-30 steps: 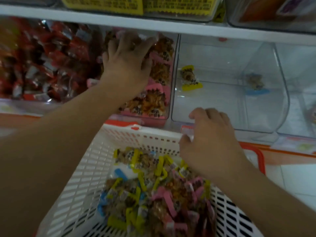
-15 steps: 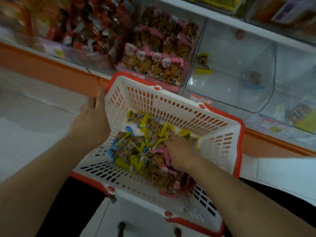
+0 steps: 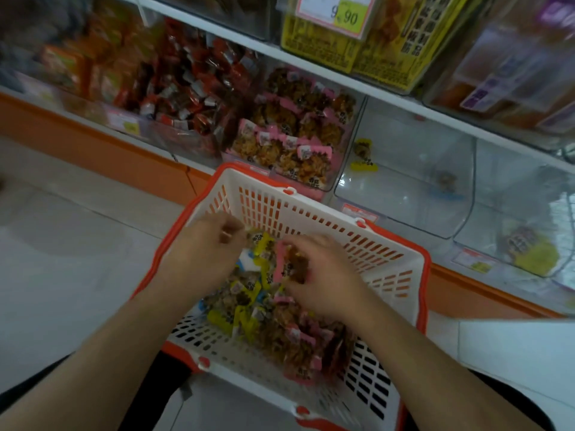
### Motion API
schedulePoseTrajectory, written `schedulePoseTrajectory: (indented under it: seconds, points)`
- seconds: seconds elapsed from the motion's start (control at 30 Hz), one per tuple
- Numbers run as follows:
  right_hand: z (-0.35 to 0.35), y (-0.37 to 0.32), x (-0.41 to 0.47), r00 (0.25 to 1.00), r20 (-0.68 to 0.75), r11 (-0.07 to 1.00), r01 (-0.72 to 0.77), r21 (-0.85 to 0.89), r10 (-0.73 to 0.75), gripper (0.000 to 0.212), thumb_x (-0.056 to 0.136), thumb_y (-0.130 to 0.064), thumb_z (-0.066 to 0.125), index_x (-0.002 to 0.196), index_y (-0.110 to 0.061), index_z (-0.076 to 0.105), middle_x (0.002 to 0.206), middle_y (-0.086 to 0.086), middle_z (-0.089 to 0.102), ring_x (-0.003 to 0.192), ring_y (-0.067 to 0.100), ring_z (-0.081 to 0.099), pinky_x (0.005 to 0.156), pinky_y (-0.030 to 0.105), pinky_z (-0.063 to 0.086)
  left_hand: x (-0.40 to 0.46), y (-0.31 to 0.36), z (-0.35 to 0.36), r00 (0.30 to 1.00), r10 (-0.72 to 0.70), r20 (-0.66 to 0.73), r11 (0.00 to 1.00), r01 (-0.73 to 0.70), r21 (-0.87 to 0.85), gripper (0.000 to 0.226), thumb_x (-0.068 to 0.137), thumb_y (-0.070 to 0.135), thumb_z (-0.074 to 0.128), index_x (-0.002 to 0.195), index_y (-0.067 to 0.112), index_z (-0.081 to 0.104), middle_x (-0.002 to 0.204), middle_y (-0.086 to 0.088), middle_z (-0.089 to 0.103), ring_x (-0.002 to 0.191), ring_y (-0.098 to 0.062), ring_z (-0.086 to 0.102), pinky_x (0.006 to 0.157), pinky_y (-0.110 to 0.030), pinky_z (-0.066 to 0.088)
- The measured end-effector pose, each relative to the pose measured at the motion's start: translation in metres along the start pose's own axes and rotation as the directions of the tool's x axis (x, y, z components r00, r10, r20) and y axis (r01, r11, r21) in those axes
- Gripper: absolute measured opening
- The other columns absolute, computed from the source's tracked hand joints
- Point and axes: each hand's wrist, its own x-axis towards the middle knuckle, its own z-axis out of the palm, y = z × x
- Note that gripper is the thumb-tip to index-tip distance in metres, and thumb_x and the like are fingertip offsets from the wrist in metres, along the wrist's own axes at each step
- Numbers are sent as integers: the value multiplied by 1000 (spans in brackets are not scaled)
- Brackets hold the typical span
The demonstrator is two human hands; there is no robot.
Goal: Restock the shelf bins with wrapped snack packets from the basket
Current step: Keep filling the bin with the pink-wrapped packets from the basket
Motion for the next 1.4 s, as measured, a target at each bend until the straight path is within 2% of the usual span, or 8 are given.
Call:
schedulePoseTrajectory:
  seconds: [0.13,0.4,0.53,0.7,0.83,1.03,1.2,1.4]
  points:
    - [-27,-27,-11,990,-35,988,139,71,-137,75,83,-21,83,148,-41,52,138,-27,48,136,7,31,115,31,26,-2,28,10,897,-113,428,746,361,-560,44,95,53,64,105,13,79,102,-13,79,94,-32,77,85,-47,61]
    - [-37,-22,20,991,-85,975,121,184,-107,107,92,2,69,169,-44,11,173,-28,5,160,-4,-5,128,26,10,34,27,16,918,-11,395,672,299,-678,28,103,1,52,113,8,78,105,-18,77,85,-39,69,75,-40,64]
    - [-41,-20,31,952,-303,932,66,358,48,76,92,-10,71,152,-45,41,152,-22,37,146,-5,33,117,13,34,50,38,16,957,-93,276,623,272,-733,24,106,7,53,115,11,74,102,-14,79,77,-23,73,68,-29,61]
    - [-33,-21,53,896,-360,910,-102,402,260,39,89,-55,74,122,-49,54,123,-28,52,118,-9,51,96,19,47,54,51,25,969,-178,169,619,244,-747,15,104,11,59,106,9,73,96,-18,76,67,-30,71,87,-49,60]
    - [-27,-24,59,890,-274,748,-106,656,366,41,89,-32,85,117,-46,58,104,-14,72,94,5,72,80,31,60,57,59,23,959,-211,189,572,277,-772,22,102,10,60,89,14,78,92,-14,77,66,-29,71,87,-52,60]
    - [-30,-39,77,852,-315,656,-43,753,417,47,87,-6,85,109,-44,67,99,-11,79,92,8,76,78,28,62,60,53,7,996,-84,6,858,76,-509,14,103,27,62,102,35,73,90,21,76,83,2,70,73,-25,55]
    - [-66,-57,150,791,-460,761,-10,649,403,40,89,-14,85,114,-38,65,99,-14,77,90,-4,72,72,12,56,64,27,-18,988,6,-155,999,-11,-31,49,97,34,60,142,44,42,141,17,41,130,-15,44,107,-39,44]
    - [-86,-54,253,814,-505,944,-154,292,289,36,95,-20,76,127,-31,62,122,-3,67,109,14,65,67,18,41,66,6,-21,973,-209,97,965,190,179,88,96,49,55,158,30,-4,162,3,16,151,-29,22,123,-51,30]
